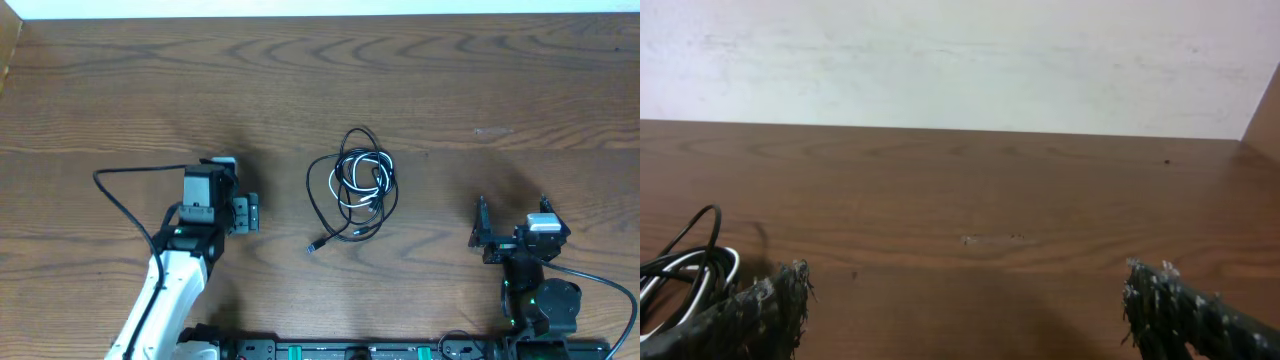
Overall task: Untangle cables
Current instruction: 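Raise the left arm and move its gripper toward the cable bundle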
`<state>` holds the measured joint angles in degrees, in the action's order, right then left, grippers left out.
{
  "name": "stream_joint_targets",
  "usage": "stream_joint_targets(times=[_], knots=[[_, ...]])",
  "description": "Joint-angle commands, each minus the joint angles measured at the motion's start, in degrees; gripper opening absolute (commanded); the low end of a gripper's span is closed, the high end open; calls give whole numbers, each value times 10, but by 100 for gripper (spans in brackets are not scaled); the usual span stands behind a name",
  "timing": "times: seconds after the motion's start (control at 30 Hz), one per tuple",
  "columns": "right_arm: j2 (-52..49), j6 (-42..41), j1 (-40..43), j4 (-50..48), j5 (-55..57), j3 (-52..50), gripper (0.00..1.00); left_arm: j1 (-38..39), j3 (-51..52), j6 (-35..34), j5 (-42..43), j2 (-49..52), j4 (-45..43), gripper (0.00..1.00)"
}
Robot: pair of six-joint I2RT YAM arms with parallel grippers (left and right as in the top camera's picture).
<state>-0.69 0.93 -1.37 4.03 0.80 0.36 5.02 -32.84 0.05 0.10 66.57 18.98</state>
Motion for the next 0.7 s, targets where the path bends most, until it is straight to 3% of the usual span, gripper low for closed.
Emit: stream_joint_targets(times=[0.0, 0.67], knots=[[3, 9, -2, 3, -5, 0, 99, -2, -33, 6, 3, 25, 8, 85], [3, 9, -2, 3, -5, 0, 99, -2, -91, 6, 4, 75, 46, 85]])
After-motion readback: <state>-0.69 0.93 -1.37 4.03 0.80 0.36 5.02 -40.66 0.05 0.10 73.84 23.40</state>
